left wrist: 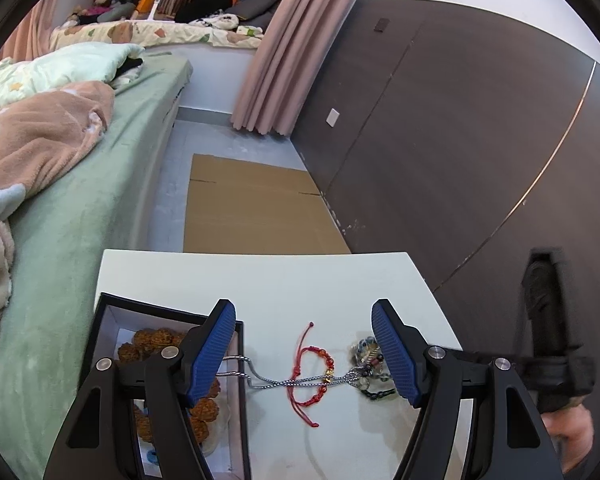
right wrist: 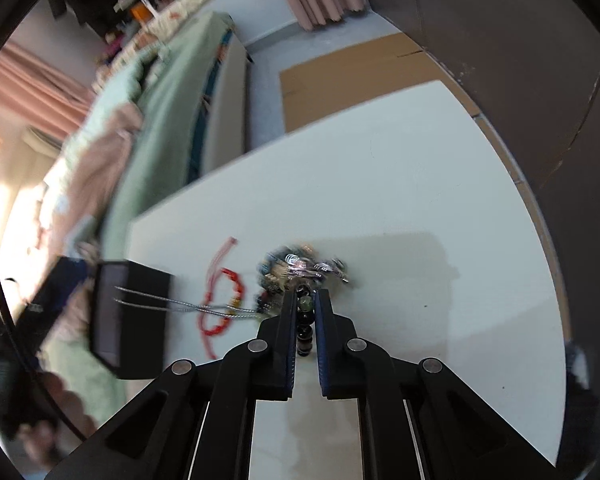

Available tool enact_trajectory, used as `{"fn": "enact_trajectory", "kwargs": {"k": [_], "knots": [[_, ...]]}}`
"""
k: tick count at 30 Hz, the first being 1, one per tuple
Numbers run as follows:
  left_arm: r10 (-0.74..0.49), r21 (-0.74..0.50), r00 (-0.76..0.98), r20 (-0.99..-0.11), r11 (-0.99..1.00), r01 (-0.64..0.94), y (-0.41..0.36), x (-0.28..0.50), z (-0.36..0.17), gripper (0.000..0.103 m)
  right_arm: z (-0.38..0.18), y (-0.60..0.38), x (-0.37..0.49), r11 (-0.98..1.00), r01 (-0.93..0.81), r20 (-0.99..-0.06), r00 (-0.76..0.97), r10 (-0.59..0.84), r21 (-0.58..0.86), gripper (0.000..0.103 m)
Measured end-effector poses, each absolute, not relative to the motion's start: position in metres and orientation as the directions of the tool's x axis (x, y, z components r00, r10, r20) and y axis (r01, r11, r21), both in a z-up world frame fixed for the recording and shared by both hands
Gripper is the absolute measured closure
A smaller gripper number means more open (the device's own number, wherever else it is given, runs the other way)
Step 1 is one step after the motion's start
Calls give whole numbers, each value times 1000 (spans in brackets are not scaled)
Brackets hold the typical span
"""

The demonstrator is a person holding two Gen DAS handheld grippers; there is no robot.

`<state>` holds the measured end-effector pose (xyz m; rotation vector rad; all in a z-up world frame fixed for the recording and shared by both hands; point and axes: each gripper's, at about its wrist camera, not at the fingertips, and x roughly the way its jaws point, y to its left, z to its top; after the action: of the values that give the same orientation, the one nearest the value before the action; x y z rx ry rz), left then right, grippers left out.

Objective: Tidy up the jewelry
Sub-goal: 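Grasp the dark green-and-black bead bracelet with the right tool, then lift the dark bracelet with the right tool while the left tool grasps the silver-charm bracelet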

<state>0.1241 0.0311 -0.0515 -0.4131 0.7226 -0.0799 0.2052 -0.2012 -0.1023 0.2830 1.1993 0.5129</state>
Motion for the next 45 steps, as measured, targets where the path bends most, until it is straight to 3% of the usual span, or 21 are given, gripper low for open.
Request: {"fn": "enact_trajectory", "kwargs": {"k": [11,19,32,36,43,44,45], "knots": [[-226,-313,719,-657,950,12,-15,127,-63,32,-74,-241,195,808,-184,-726,361,585,560,93],[-249,-250,660,-709,964,96,-54,138,-87,52,-74,-271,196,802,-112,-715,395,577,586,93],[-295,-143,606,-738,947,287,-117,172,-102,56,-63,-306,202,762,-35,-662,470,584,647,93],[-301,-144,581,-756,943,301,-123,179,-114,61,-66,-308,205,765,-17,-670,469,575,644,93],[-271,-127,569,-777,952,279,-132,192,-131,63,-65,-307,208,766,-16,-672,470,573,642,93],[-263,-120,574,-776,954,275,-133,193,-133,65,-65,-307,208,767,-16,-672,470,572,641,93],[-257,-114,577,-775,956,272,-134,193,-134,79,-65,-307,208,767,-15,-672,471,571,641,93]]}}
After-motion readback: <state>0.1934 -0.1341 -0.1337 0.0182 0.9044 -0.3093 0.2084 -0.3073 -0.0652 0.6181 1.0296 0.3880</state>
